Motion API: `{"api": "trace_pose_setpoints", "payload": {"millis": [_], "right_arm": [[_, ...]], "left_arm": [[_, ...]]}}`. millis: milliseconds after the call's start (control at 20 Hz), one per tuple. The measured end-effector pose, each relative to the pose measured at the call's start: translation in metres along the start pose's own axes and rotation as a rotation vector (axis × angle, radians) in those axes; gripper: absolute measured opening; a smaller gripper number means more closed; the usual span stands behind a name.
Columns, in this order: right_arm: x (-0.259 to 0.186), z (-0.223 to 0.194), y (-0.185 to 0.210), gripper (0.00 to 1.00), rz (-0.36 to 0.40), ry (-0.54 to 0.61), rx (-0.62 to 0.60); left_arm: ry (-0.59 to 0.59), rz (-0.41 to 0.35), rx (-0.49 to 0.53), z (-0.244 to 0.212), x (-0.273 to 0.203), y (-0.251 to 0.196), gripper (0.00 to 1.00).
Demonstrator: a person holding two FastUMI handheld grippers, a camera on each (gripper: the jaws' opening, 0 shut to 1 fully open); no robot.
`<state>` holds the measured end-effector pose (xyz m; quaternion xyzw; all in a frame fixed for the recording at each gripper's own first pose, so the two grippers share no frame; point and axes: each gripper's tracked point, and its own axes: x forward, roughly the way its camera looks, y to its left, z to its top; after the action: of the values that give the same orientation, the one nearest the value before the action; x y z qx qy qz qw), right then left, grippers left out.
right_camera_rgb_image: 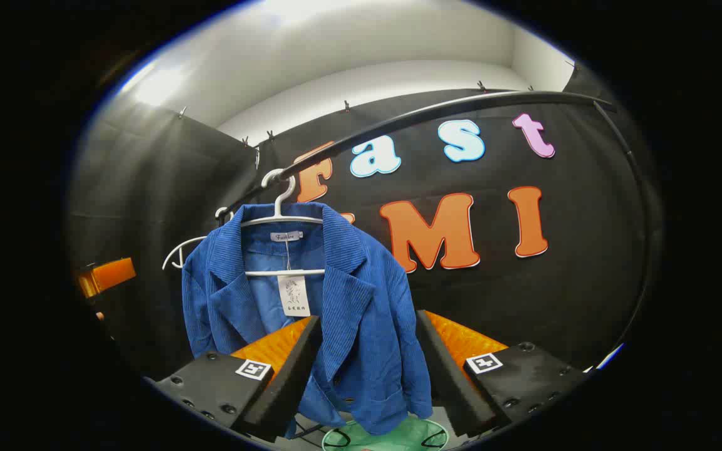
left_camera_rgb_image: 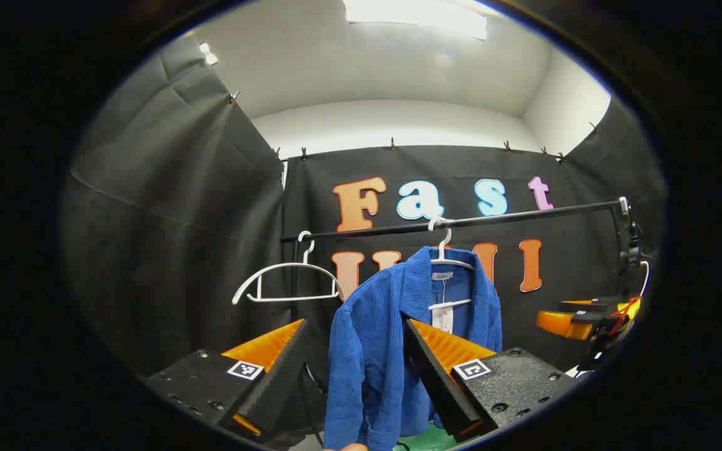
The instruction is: Grasp the clothes on the hanger with both hands and then place them into the laundry hamper below.
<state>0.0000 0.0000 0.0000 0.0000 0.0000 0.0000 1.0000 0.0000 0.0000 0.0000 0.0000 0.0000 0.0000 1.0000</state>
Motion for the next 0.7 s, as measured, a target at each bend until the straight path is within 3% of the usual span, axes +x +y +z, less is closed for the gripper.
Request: {"api": "trace_pose_setpoints", "payload": {"millis": [700], "right_arm": [[0.003, -0.014, 0.007, 0.89, 0.002, 0.034, 0.005]], "left_arm": [[0.065, -0.001, -0.019, -0.029, 0.009, 0.005, 0.95]]}}
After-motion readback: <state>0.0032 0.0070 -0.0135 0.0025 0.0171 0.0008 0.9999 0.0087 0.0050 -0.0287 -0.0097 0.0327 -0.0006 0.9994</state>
